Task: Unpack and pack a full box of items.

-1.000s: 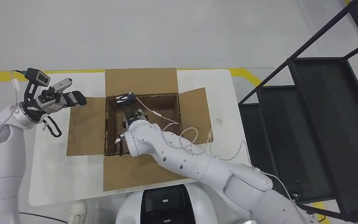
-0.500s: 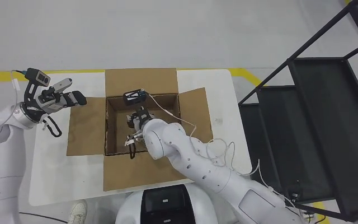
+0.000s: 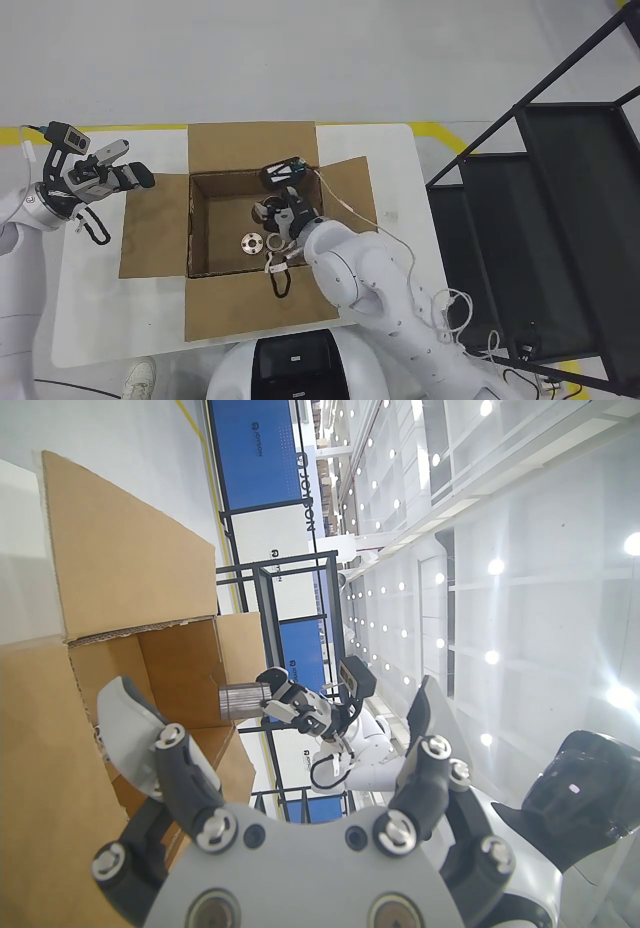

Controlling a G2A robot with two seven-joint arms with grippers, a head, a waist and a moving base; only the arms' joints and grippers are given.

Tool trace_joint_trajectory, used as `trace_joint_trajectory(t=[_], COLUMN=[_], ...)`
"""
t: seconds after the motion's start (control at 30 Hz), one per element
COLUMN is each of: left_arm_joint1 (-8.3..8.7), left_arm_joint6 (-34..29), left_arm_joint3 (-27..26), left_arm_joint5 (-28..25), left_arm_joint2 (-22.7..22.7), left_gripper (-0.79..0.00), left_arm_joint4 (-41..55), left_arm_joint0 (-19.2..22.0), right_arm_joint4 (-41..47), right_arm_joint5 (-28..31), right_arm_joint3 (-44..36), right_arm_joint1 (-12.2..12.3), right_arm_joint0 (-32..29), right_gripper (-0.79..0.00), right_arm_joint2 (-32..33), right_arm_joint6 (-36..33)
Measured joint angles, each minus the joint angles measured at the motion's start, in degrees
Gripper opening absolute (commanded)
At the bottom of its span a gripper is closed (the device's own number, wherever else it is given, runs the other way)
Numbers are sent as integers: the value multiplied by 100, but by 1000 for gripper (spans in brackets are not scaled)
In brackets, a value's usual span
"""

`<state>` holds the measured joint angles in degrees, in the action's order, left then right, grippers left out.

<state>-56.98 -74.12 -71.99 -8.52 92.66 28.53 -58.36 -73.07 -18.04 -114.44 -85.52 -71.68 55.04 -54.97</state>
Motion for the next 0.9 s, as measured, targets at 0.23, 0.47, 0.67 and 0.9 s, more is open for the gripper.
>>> trace_joint_trajectory(t=[0.23, 0.47, 0.67, 0.9], left_arm_joint1=[0, 0, 0, 0], left_arm_joint6=[0, 0, 0, 0], left_arm_joint3=[0, 0, 0, 0], left_arm_joint5=[0, 0, 0, 0], left_arm_joint2=[0, 0, 0, 0], left_gripper=[0, 0, 0, 0], left_arm_joint4=[0, 0, 0, 0], left_arm_joint0=[0, 0, 0, 0], right_arm_joint4=[-311, -695, -794, -594], right_arm_joint5=[-45, -113, -289, -531], right_arm_joint3=[-798, -1482, -1921, -1957], right_arm_joint1=[118, 199, 231, 246], right_arm_joint0=[-679, -1207, -1517, -1662], right_gripper=[-785, -785, -785, -785], right_arm_joint2=[596, 1087, 1514, 2165], right_arm_joint6=[88, 48, 82, 239])
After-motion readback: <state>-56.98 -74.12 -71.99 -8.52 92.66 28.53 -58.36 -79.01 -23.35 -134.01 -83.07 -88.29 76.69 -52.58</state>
